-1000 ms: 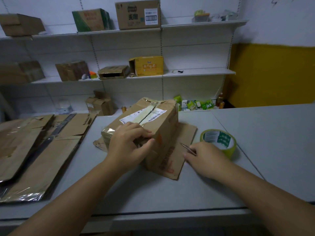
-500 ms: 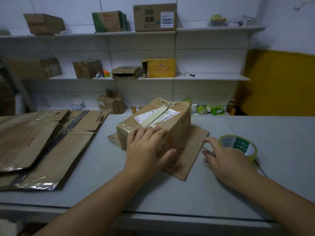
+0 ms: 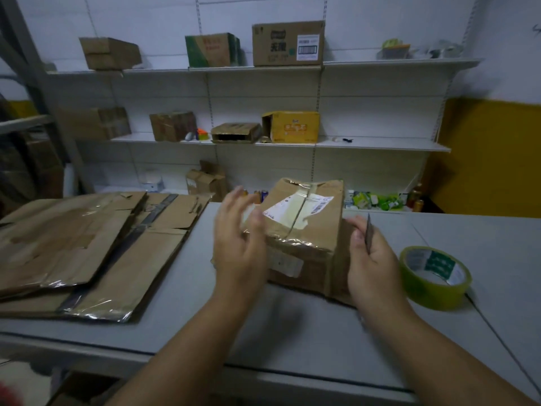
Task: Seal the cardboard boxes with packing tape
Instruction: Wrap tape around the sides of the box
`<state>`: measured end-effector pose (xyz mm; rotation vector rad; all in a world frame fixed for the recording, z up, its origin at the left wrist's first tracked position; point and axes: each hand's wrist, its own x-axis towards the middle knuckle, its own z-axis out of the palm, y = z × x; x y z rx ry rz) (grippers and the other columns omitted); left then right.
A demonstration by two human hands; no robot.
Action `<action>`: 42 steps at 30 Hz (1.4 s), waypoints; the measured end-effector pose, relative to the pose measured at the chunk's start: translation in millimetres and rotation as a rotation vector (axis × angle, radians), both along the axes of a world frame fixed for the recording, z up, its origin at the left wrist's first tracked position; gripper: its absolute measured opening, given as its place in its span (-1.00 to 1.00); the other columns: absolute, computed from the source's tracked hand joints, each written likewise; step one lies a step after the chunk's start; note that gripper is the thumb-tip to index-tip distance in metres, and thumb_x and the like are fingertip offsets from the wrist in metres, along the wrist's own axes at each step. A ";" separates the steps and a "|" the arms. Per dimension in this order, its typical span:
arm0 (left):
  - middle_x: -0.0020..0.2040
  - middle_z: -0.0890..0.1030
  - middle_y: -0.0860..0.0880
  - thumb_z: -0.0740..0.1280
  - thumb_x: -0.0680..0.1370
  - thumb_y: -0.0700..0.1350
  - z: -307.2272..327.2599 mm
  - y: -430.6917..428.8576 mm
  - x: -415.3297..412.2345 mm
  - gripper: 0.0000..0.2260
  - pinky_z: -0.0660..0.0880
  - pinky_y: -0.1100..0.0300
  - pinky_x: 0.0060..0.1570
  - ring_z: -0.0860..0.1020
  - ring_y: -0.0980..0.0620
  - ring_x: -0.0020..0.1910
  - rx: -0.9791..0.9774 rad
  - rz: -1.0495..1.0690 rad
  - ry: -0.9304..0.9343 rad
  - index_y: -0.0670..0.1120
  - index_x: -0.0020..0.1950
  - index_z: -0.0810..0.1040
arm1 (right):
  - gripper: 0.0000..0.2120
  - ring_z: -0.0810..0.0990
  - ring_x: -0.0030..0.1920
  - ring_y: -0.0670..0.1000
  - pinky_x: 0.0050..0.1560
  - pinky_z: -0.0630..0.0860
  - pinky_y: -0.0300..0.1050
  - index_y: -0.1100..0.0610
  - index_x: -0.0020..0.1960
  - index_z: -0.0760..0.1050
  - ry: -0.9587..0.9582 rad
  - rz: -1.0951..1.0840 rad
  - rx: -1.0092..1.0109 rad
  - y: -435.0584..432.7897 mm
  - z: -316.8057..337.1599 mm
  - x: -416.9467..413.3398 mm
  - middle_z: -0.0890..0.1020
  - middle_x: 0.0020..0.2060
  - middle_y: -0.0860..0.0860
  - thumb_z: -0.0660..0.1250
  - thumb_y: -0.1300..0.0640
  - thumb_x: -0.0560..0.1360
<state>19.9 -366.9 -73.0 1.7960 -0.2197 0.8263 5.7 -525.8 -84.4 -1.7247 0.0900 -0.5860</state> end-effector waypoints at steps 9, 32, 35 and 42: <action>-0.27 0.38 0.09 0.06 0.65 -0.03 4.2 -11.7 11.3 -0.80 0.24 0.65 -0.52 0.26 0.26 -0.32 -0.360 -0.111 0.553 -0.03 -0.03 0.44 | -0.69 0.58 0.09 -0.01 0.16 0.53 -0.01 -0.10 0.27 0.49 0.078 -0.154 0.543 45.5 -8.2 21.7 0.61 0.10 -0.01 0.10 0.10 0.62; 0.05 0.62 -0.10 0.16 0.56 -0.24 87.5 30.9 40.6 -0.75 0.51 0.31 -0.25 0.61 0.03 -0.04 -0.035 -0.448 0.594 -0.18 0.07 0.63 | -0.78 0.66 -0.12 0.14 -0.06 0.61 0.05 0.20 -0.03 0.60 0.240 0.244 -0.019 -57.5 85.4 14.6 0.66 -0.15 0.17 0.47 0.09 0.41; 0.08 0.55 0.03 0.18 0.60 -0.08 85.5 48.0 51.8 -0.71 0.40 0.28 -0.22 0.53 0.00 0.11 0.163 -0.250 0.515 -0.10 0.31 0.44 | -0.80 0.64 -0.19 0.07 -0.19 0.58 -0.08 0.22 -0.05 0.60 0.261 0.148 0.150 -52.5 79.5 19.1 0.65 -0.19 0.13 0.45 0.10 0.42; 0.11 0.55 0.01 0.28 0.54 0.01 106.5 39.1 18.1 -0.71 0.51 0.10 0.06 0.54 0.08 0.03 0.435 -0.129 0.260 -0.03 0.24 0.52 | -0.75 0.49 -0.45 -0.09 -0.60 0.33 -0.31 0.17 -0.01 0.48 0.366 0.078 0.335 -22.4 75.9 32.5 0.58 -0.22 0.07 0.41 0.01 0.46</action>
